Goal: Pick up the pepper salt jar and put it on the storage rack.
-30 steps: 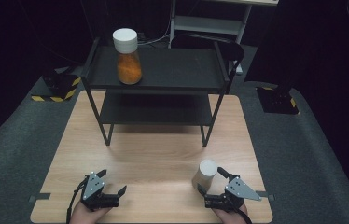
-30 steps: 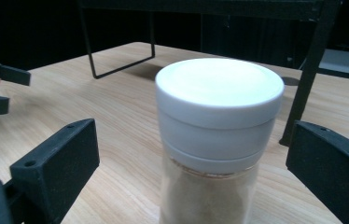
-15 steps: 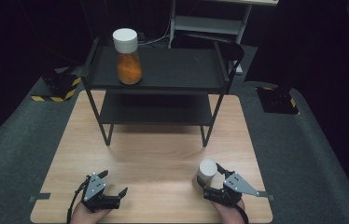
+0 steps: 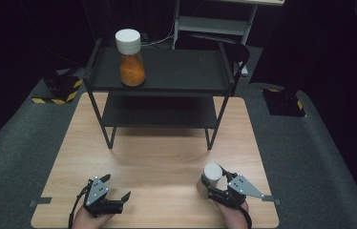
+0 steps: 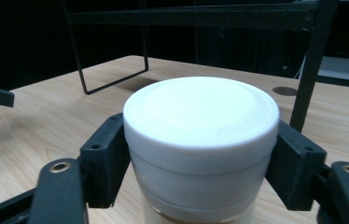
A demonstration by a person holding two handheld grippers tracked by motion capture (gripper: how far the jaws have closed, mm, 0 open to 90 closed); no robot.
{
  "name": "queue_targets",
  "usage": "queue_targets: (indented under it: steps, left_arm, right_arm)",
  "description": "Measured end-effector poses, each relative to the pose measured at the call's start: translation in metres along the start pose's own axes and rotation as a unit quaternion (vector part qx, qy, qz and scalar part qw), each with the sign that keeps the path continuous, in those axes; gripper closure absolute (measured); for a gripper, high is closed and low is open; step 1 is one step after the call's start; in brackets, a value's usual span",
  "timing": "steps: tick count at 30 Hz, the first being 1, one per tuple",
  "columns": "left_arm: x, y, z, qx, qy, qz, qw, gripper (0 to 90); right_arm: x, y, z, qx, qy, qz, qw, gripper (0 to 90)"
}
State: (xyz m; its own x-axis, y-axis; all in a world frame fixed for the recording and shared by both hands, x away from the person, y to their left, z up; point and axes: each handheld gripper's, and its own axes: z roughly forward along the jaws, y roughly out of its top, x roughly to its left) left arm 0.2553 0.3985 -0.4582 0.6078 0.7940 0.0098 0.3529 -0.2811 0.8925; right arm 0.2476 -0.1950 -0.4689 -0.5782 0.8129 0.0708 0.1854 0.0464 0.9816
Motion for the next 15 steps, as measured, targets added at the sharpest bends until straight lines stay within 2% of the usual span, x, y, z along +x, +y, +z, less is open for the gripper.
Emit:
queue_targets:
  steps: [9,15]
  left_arm:
    - [0.001,-0.001,0.000,-0.002,0.001,-0.006,1.0000,0.9]
    - [0.000,-0.001,-0.001,-0.002,0.003,-0.005,1.0000,0.9]
  right_arm:
    - [-0.004,-0.016,0.000,-0.029,0.006,-0.004,0.9996,33.0]
    - [-0.004,-0.021,0.001,-0.039,0.006,-0.004,0.9992,33.2]
